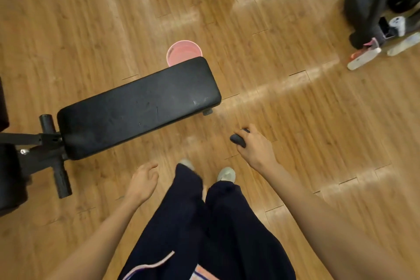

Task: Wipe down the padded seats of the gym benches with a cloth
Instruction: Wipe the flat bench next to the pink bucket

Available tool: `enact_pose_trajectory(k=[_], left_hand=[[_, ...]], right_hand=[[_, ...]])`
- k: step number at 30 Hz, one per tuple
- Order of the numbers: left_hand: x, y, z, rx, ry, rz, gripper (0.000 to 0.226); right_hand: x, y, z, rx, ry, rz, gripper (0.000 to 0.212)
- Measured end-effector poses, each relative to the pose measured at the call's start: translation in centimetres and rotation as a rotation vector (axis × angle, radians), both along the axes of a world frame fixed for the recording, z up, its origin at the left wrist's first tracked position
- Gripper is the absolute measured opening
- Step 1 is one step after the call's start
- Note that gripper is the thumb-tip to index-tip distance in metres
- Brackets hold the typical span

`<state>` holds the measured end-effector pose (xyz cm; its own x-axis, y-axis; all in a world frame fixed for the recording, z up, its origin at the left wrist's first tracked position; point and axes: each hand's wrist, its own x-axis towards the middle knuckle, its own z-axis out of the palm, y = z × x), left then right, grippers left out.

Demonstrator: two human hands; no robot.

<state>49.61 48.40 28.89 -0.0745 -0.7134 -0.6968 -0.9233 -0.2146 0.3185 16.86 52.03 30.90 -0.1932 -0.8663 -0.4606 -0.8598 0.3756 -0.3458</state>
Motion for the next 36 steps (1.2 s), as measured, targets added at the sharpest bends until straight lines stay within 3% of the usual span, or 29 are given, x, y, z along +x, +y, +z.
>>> enact_pose_trajectory(k=[9, 21, 29, 36], left_hand=[[-9.0, -8.5, -3.0, 0.103, -0.020, 0.131, 0.040], [-26.4, -26.2, -2.3, 0.106, 0.137, 0.122, 0.039], [-33.9, -32.8, -2.3, 0.072, 0.116, 0.464, 0.040], [-35.6, -32.6, -2.2, 0.124, 0.071, 0.784, 0.037]], right_hand=[[-7.6, -10.8, -2.1, 0.054, -0.133, -0.011, 0.032], [-25.5, -20.2, -2.2, 0.238, -0.054, -0.174, 0.034], [-32.5, -36.6, -2.8, 0.249, -0.068, 0.152, 0.031], [-30.6, -51.4, -0.8, 0.174, -0.148, 0.498, 0.024]])
